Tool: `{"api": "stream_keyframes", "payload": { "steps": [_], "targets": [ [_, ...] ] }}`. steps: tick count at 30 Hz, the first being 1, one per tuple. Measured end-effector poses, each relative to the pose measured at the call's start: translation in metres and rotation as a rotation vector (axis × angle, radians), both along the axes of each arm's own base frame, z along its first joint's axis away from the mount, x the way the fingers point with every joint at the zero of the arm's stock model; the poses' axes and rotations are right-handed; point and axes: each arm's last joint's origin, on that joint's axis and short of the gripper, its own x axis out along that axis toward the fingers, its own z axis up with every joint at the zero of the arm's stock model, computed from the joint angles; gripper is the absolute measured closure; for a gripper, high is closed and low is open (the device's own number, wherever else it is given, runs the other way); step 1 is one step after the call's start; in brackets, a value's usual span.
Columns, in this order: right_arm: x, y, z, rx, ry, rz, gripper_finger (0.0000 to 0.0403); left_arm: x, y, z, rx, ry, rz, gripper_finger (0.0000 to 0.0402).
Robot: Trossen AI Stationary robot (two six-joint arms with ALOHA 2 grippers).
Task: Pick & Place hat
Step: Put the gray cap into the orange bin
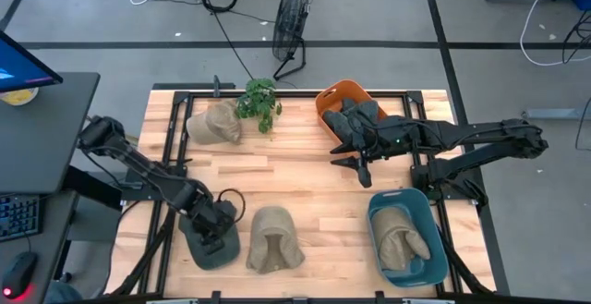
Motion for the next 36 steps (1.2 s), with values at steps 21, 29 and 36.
{"api": "stream_keyframes", "payload": {
  "steps": [21, 29, 36],
  "targets": [
    [0.023, 0.001, -0.018, 0.013, 0.052, 0.004, 0.0261, 0.004, 0.0, -0.021, 0.03, -0.155, -0.025, 0.0388],
    [0.061, 0.005, -0.021, -0.004, -0.154, 0.128, 0.0261, 0.051, 0.02, 0.037, 0.064, -0.451, -0.039, 0.0394],
    [0.095, 0.011, -0.035, 0.009, -0.322, 0.266, 0.0261, 0.08, 0.064, 0.065, 0.241, -0.625, -0.142, 0.0396]
  ]
}}
